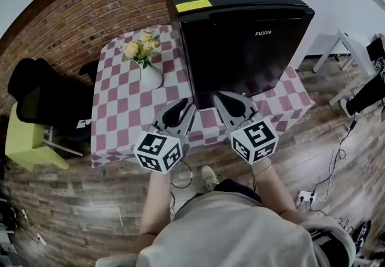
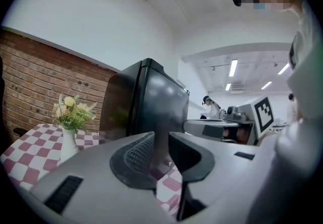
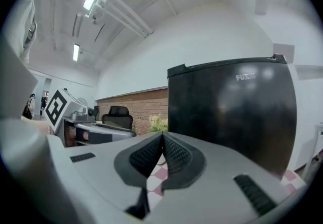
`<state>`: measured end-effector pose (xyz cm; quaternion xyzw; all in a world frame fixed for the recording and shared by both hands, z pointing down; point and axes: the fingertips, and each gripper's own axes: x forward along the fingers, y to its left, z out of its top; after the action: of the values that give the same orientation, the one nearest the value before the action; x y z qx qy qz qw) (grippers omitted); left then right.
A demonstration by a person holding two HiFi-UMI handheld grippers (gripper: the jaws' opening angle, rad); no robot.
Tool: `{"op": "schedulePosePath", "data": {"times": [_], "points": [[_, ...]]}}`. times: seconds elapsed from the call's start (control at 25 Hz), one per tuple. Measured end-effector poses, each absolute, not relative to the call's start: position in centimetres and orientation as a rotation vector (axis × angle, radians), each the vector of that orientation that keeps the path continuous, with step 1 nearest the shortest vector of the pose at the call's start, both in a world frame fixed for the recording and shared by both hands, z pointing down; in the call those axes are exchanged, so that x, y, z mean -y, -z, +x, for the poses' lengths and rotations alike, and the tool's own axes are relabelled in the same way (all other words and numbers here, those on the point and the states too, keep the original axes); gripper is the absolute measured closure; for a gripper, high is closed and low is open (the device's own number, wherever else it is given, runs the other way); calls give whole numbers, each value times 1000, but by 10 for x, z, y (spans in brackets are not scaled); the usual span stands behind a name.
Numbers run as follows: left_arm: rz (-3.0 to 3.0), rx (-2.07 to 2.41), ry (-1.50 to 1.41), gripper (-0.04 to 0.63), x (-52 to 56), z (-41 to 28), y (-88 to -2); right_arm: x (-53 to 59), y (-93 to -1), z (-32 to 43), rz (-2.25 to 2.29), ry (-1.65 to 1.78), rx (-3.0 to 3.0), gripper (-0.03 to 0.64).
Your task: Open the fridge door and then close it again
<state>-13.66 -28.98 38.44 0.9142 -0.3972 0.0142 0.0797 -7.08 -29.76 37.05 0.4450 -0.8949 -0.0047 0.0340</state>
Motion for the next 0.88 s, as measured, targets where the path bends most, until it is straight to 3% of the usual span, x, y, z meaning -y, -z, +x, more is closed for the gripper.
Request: {"op": "schedulePosePath", "data": {"times": [0.52, 0.88], "points": [[2796, 1107, -15, 565, 207, -112, -375, 211, -363, -37, 1510, 10, 2685, 618], [2788, 1133, -40, 566, 187, -117, -376, 187, -363, -41, 1504, 6, 2691, 618]]}}
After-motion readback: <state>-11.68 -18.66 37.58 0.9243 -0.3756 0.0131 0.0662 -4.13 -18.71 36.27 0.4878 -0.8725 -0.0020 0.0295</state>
